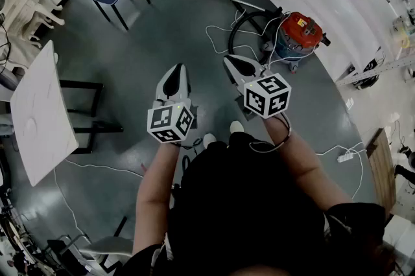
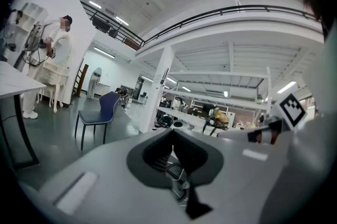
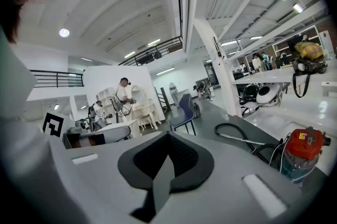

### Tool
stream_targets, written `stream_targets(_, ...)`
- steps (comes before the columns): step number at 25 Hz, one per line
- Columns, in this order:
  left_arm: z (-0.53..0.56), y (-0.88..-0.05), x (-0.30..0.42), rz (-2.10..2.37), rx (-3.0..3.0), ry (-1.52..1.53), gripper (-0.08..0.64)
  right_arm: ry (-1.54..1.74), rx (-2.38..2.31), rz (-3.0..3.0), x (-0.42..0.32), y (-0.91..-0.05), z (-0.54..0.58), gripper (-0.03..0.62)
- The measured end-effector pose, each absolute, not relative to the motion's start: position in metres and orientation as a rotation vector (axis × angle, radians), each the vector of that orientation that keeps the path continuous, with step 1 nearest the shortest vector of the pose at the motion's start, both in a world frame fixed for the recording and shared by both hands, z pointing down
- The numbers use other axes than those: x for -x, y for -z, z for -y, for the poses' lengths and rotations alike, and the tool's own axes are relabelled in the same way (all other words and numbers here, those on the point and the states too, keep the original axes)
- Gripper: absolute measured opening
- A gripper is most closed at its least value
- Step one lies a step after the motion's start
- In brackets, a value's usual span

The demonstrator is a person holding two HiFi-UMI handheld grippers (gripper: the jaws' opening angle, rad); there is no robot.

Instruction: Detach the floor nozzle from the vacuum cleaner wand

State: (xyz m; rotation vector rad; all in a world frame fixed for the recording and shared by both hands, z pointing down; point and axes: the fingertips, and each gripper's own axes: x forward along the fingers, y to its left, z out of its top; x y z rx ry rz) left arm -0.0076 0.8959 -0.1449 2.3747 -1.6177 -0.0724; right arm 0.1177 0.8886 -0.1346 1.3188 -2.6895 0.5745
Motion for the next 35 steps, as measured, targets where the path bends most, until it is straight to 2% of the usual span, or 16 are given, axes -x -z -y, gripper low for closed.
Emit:
stream_targets(14, -0.899, 0.144, 0.019, 1.584, -2.369, 0.078, 0.011, -0.594, -1.345, 2.707, -0.104, 0.138, -0.890, -0.003)
stream_targets(35, -0.870, 0.126, 0.083, 1.591, -2.364, 0.003, 0.011, -0.597, -1.345, 2.682, -0.048, 0.121, -0.847, -0.003)
